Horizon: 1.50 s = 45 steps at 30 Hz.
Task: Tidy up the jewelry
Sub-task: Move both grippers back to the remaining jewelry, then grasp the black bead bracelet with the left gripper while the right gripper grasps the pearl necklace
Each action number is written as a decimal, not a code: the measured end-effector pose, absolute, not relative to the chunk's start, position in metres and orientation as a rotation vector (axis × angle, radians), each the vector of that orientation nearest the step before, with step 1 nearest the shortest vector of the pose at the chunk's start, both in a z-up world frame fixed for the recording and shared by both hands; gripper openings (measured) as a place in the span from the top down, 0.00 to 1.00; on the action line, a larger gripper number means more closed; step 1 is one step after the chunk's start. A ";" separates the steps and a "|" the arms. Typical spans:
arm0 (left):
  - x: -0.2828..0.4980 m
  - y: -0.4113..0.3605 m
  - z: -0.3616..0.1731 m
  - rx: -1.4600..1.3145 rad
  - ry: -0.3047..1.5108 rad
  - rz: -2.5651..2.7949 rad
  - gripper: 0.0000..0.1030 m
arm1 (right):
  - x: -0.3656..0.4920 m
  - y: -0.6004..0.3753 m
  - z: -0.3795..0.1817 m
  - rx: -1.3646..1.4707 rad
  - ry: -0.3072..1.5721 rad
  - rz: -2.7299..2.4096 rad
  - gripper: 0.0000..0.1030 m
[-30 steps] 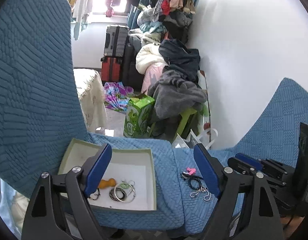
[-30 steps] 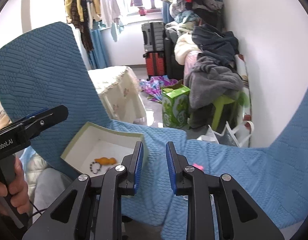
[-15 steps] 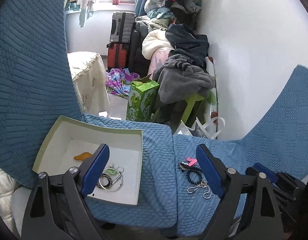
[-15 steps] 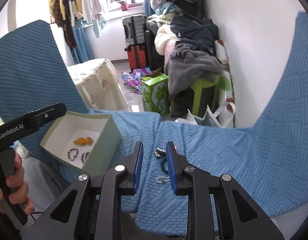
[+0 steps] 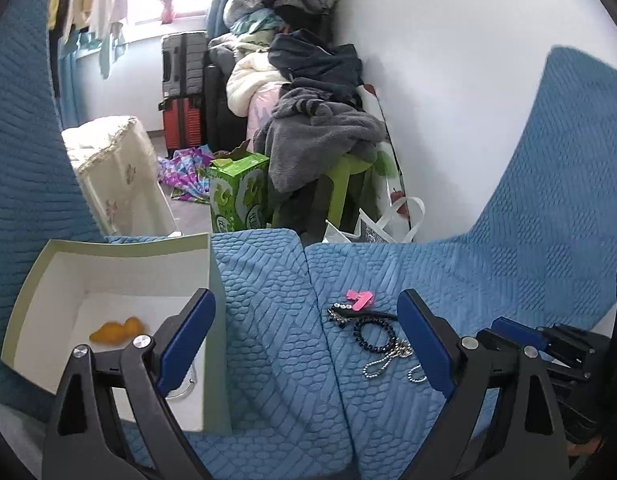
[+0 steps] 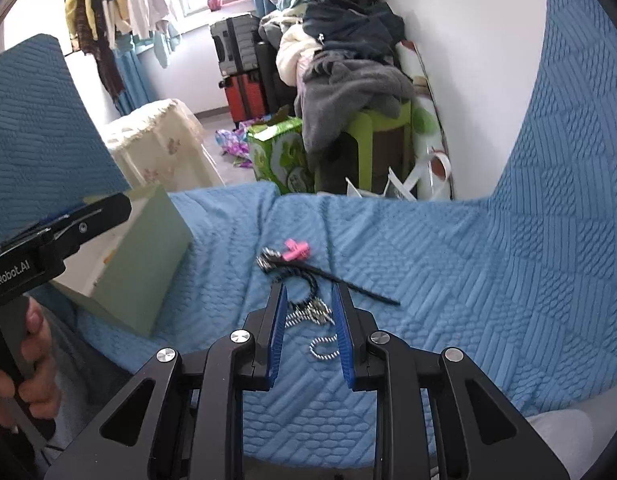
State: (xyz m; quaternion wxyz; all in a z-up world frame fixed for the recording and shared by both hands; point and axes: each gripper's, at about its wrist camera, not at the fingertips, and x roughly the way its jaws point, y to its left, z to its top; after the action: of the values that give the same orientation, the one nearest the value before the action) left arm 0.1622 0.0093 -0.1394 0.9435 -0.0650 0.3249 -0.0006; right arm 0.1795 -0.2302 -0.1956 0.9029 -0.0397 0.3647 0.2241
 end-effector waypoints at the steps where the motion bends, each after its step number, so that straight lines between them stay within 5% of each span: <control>1: 0.165 0.008 -0.144 -0.132 0.673 -0.012 0.10 | 0.180 -0.231 -0.201 -0.085 0.758 0.464 0.79; 4: 0.172 0.008 -0.162 -0.151 0.714 -0.057 0.10 | 0.183 -0.232 -0.220 -0.087 0.773 0.482 0.78; 11: 0.183 -0.003 -0.192 -0.137 0.772 -0.122 0.14 | 0.204 -0.227 -0.250 -0.066 0.852 0.520 0.53; 23: 0.187 -0.002 -0.188 -0.143 0.755 -0.154 0.32 | 0.238 -0.217 -0.285 -0.131 0.935 0.488 0.52; 29: 0.182 -0.019 -0.176 -0.123 0.731 -0.228 0.35 | 0.243 -0.207 -0.291 -0.171 0.930 0.515 0.57; 32: 0.190 -0.028 -0.181 -0.155 0.776 -0.276 0.45 | 0.244 -0.203 -0.293 -0.201 0.917 0.509 0.63; 39: 0.219 -0.033 -0.210 -0.266 0.908 -0.291 0.54 | 0.243 -0.202 -0.297 -0.233 0.920 0.502 0.94; 45: 0.235 -0.046 -0.236 -0.268 0.990 -0.258 0.58 | 0.239 -0.215 -0.291 -0.190 0.929 0.490 0.96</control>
State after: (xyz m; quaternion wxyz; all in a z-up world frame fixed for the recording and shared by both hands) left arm 0.2346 -0.0464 -0.2363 0.8634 -0.1278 0.4723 -0.1233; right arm 0.2395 -0.2153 -0.2907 0.8609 -0.0907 0.4428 0.2336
